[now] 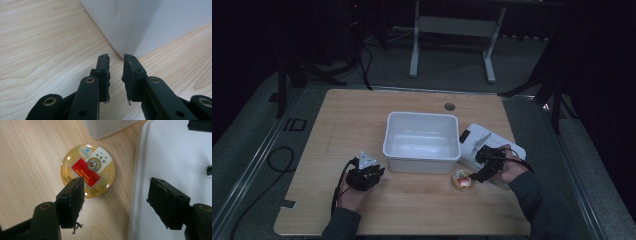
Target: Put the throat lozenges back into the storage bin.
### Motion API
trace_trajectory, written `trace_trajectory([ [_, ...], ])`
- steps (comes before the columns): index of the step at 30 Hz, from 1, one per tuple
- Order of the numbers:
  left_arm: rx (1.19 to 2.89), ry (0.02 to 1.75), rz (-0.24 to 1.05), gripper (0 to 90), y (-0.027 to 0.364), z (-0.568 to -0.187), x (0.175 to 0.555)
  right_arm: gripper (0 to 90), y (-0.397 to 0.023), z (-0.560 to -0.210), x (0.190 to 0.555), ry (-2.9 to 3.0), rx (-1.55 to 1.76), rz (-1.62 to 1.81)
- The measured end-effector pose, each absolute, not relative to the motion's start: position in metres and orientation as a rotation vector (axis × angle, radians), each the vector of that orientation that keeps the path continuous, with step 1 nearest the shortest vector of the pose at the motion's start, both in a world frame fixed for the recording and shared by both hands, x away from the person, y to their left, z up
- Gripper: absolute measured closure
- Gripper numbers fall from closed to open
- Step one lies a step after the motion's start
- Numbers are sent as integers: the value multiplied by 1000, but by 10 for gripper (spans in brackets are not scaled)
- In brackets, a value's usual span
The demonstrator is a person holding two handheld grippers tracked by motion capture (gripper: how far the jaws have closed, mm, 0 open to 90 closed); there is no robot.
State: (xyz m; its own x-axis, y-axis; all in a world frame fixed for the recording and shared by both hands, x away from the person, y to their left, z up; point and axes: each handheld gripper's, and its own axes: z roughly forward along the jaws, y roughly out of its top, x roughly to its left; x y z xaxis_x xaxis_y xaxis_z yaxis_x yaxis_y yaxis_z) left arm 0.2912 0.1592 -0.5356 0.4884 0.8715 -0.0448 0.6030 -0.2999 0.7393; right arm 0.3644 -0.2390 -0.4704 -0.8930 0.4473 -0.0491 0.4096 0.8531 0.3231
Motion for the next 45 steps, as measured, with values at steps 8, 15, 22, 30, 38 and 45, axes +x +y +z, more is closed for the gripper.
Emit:
trace_trajectory([
  [8,2022,1214,484,736,158,-536,291,226,-233,-471,361,2925,653,435],
  [15,2023,1213,483,733,157,-536,292,199,-228,-474,360,2940,624,411],
  [22,2023,1213,483,732,157,-536,292,192,-219,-477,356,2974,577,373],
  [30,2016,1217,486,731,160,-535,291,185,-206,-489,356,3009,533,338],
  [38,2015,1218,486,731,160,-535,291,172,-202,-499,355,3026,514,319],
  [45,2015,1217,488,730,160,-535,291,158,-200,-501,354,3008,507,336],
])
